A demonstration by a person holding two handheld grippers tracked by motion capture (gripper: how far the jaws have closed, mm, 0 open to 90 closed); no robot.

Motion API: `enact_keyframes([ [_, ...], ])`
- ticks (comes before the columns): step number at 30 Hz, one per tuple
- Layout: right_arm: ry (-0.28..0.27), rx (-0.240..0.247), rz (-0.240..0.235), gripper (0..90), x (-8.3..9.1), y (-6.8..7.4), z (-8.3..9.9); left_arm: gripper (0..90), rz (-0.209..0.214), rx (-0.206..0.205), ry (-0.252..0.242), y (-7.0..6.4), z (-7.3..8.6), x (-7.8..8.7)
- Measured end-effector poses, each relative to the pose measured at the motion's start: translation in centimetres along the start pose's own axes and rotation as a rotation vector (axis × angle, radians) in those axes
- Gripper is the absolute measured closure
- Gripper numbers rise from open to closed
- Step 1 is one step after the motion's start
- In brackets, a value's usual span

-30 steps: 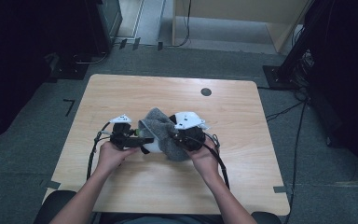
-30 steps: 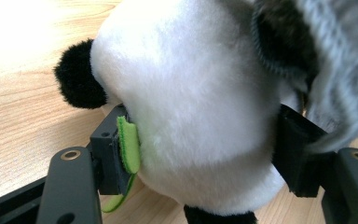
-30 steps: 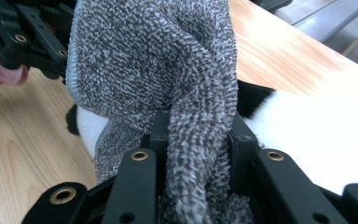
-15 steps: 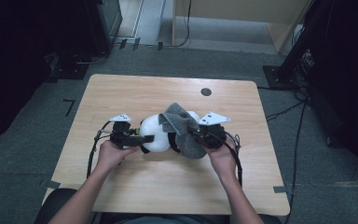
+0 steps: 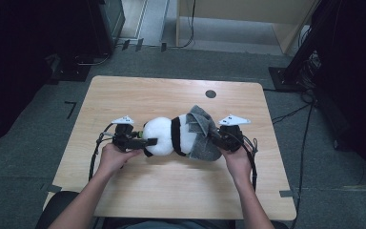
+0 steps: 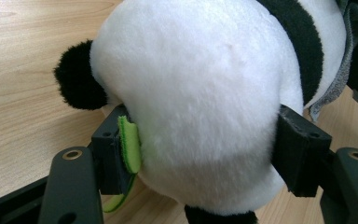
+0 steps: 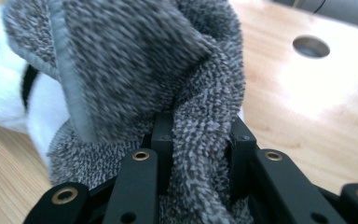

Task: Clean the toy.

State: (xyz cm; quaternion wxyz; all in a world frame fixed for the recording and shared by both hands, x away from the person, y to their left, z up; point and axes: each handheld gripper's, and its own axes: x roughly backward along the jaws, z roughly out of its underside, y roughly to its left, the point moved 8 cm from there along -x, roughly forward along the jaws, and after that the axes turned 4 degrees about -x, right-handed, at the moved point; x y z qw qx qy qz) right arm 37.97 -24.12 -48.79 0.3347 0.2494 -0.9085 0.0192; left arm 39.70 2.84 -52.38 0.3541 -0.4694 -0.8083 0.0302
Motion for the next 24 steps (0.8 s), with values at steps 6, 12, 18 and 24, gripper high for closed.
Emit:
enact_keyframes([
  [6,0.117,-0.016,0.036,72.1,-1.4,-1.0,1.8,31.9,0.002,0.002,0.003,0.1,0.0,0.0],
  [12,0.096,-0.042,0.045,72.4,-0.4,-2.1,1.4,31.9,0.004,0.006,0.003,0.2,0.0,0.0],
  [18,-0.068,-0.037,-0.030,72.8,3.3,-1.1,-1.6,31.9,0.004,0.006,0.004,0.1,0.0,0.0],
  [24,-0.113,0.087,-0.119,72.9,5.1,3.8,-3.6,31.9,0.003,0.009,0.001,0.1,-0.1,0.0],
])
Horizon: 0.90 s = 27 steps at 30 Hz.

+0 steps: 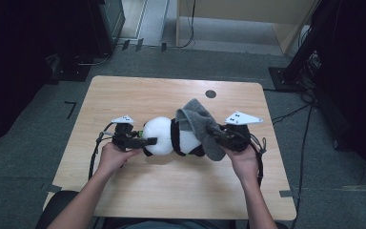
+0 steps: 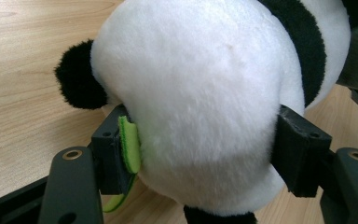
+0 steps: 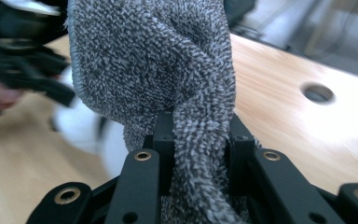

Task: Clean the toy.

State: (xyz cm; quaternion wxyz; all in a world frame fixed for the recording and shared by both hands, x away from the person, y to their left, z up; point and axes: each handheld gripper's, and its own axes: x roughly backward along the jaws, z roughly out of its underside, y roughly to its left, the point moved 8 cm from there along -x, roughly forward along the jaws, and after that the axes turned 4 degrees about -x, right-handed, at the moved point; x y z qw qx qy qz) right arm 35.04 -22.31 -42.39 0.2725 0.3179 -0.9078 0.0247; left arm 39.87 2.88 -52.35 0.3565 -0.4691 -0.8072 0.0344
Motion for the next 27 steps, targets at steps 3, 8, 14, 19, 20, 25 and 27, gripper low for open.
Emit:
enact_keyframes([
  [3,0.021,0.049,-0.039,72.9,-0.9,2.3,-0.1,31.9,-0.002,-0.005,0.003,0.0,0.0,0.0],
  [8,0.075,0.107,-0.126,72.8,-3.5,5.9,1.0,31.9,-0.001,-0.002,0.002,0.0,0.0,0.0],
  [14,0.156,0.133,-0.205,72.8,-7.3,9.3,3.3,31.9,0.004,0.007,0.001,0.0,0.0,0.0],
  [19,0.191,0.149,-0.191,73.1,-10.2,9.6,4.9,32.8,-0.007,0.003,0.003,0.1,0.1,0.0],
  [20,0.185,0.146,-0.195,73.2,-10.4,9.5,5.1,33.2,-0.007,0.003,0.005,0.1,0.1,0.1],
  [25,0.185,0.199,-0.154,72.6,-10.2,9.1,5.5,34.2,-0.019,-0.009,0.011,-0.1,0.1,0.0],
  [27,0.189,0.208,-0.145,72.5,-10.1,8.9,5.7,34.3,-0.020,-0.013,0.013,-0.1,0.1,0.0],
])
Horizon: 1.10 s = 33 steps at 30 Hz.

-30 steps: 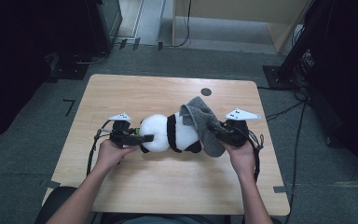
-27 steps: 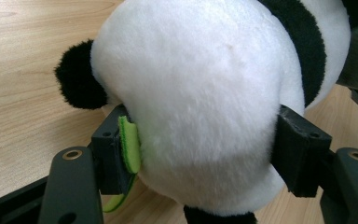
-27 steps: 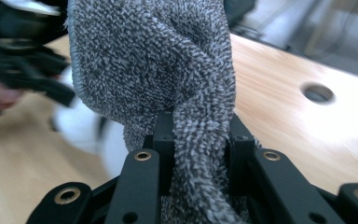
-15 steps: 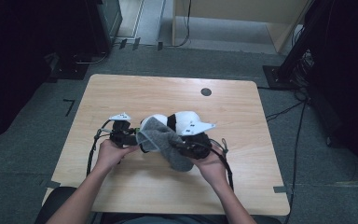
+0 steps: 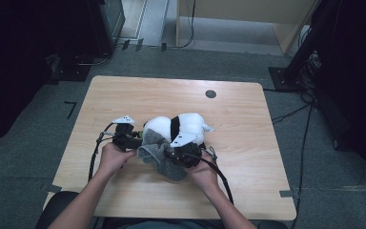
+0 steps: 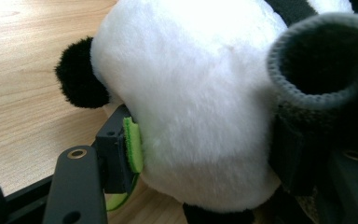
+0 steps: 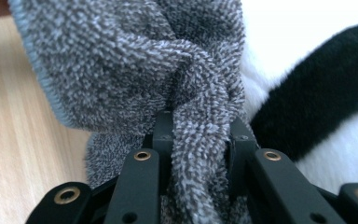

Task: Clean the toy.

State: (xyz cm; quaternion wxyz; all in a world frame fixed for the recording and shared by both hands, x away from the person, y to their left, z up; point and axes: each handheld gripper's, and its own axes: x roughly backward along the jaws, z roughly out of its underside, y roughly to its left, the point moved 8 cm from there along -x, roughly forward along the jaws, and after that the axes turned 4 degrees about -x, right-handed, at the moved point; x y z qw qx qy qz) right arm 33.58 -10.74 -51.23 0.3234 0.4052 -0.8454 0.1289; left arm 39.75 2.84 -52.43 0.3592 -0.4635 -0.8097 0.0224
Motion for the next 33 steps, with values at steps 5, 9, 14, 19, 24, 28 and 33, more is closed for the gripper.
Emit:
enact_keyframes([
  [5,0.026,0.000,0.015,72.4,0.3,-0.5,0.7,34.6,0.005,0.000,0.002,0.1,0.0,0.0],
  [9,0.049,0.007,0.050,72.4,1.2,-1.1,1.0,34.9,0.006,0.009,0.005,0.1,-0.1,0.0],
  [14,0.042,0.027,0.093,72.0,3.4,-2.0,1.1,35.5,0.007,0.014,0.011,0.1,-0.1,-0.1],
  [19,0.016,-0.011,0.127,71.4,5.4,-3.8,1.1,35.7,0.006,0.011,0.014,0.1,-0.2,-0.2],
  [24,0.001,-0.063,0.148,70.9,7.0,-5.6,1.5,35.7,0.007,0.014,0.015,0.1,-0.2,-0.2],
  [28,0.004,-0.103,0.167,70.6,7.9,-7.3,2.3,35.7,0.007,0.010,0.014,0.1,-0.2,-0.2],
  [33,0.045,-0.175,0.182,70.6,8.1,-9.4,4.1,35.7,0.007,0.006,0.015,0.1,-0.2,-0.2],
])
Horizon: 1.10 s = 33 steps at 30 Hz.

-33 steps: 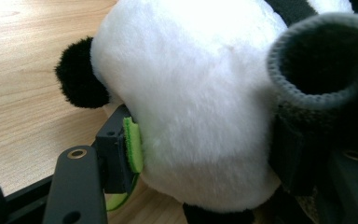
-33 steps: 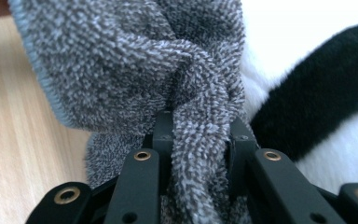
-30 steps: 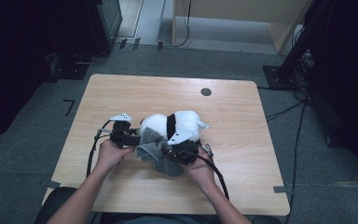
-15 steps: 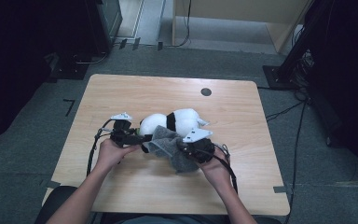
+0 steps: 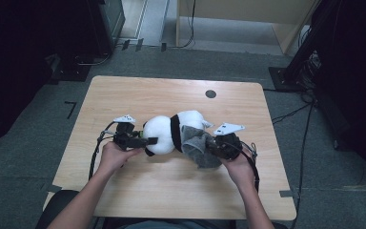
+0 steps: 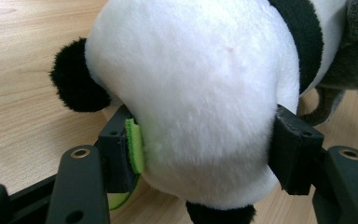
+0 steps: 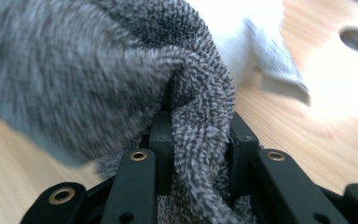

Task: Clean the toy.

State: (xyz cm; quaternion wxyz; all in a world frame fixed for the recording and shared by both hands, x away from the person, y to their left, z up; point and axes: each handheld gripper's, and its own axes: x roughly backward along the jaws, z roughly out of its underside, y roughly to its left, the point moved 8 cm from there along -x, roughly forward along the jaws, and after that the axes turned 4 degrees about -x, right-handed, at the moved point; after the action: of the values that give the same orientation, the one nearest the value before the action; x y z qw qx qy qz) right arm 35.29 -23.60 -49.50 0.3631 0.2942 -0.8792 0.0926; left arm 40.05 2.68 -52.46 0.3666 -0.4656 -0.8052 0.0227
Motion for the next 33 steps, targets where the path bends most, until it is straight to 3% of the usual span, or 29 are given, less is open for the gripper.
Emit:
enact_keyframes([
  [5,0.092,-0.057,0.044,71.4,-1.5,-2.5,2.1,35.7,0.000,-0.005,0.001,0.1,0.0,0.0],
  [13,0.159,-0.091,0.089,71.3,-2.7,-4.3,3.4,35.7,0.004,0.000,0.000,0.1,0.0,0.0],
  [18,0.065,-0.190,0.049,71.3,-1.3,-5.2,2.7,35.7,0.003,-0.001,0.001,0.1,0.0,0.0],
  [24,-0.074,-0.236,0.029,71.8,1.1,-5.7,1.1,35.5,0.004,-0.008,-0.001,0.1,0.0,0.0],
  [27,-0.166,-0.239,0.003,72.2,2.7,-4.9,-0.7,35.4,0.005,-0.008,0.001,0.1,0.0,0.0],
  [29,-0.205,-0.215,-0.016,72.3,3.5,-3.9,-2.0,35.4,0.005,-0.007,0.002,0.1,-0.1,0.0],
  [33,-0.215,-0.140,-0.041,72.4,3.7,-1.1,-3.9,35.5,0.007,-0.003,0.002,0.1,-0.1,0.0],
])
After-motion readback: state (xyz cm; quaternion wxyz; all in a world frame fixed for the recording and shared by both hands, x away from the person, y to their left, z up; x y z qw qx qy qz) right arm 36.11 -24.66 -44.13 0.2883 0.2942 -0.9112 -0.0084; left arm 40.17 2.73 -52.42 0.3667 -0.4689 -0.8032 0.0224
